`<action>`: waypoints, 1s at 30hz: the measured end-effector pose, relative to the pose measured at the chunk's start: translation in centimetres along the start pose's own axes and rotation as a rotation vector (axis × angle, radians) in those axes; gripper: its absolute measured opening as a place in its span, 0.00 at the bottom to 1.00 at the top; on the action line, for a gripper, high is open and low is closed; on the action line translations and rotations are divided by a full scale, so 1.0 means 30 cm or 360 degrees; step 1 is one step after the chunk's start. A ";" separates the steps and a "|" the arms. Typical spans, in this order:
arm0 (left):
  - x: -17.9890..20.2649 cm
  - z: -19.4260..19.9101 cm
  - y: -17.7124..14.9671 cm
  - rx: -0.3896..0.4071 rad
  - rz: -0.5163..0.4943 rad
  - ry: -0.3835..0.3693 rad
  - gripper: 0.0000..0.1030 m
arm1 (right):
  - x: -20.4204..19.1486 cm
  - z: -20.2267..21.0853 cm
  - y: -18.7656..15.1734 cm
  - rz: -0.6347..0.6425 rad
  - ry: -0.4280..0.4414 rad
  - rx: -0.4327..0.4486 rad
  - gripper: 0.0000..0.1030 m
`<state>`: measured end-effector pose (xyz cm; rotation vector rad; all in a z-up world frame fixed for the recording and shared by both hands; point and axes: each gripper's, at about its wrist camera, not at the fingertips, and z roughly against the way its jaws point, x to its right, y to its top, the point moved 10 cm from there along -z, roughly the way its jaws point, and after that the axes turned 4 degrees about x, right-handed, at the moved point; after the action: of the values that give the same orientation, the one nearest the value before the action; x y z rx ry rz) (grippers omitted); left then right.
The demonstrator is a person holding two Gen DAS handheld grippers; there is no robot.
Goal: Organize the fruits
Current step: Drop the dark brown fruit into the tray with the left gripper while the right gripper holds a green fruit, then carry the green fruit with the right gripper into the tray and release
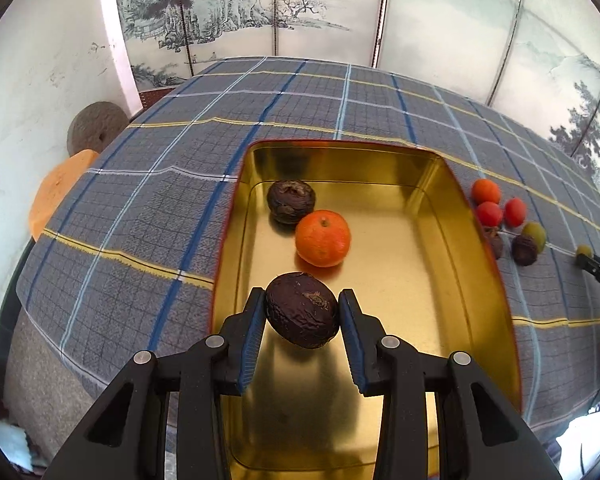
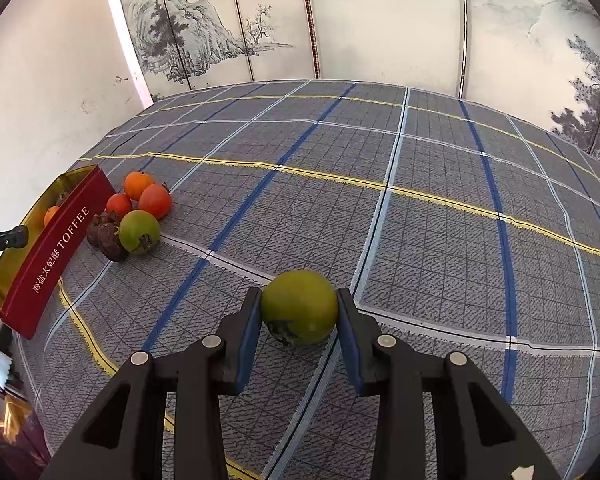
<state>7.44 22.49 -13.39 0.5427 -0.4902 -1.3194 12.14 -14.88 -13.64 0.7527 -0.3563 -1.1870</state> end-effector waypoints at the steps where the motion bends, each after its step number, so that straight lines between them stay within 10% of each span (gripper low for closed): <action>1: -0.003 -0.008 0.004 -0.0005 -0.0013 0.0006 0.37 | 0.001 -0.001 -0.001 0.0000 -0.0001 -0.0002 0.33; 30: -0.010 0.034 0.050 0.0099 -0.0122 0.0161 0.51 | 0.009 -0.006 0.003 -0.0003 -0.0012 0.0009 0.33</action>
<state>7.89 22.93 -11.67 0.6825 -0.4318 -1.3461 12.41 -15.05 -13.73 0.7539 -0.3656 -1.1916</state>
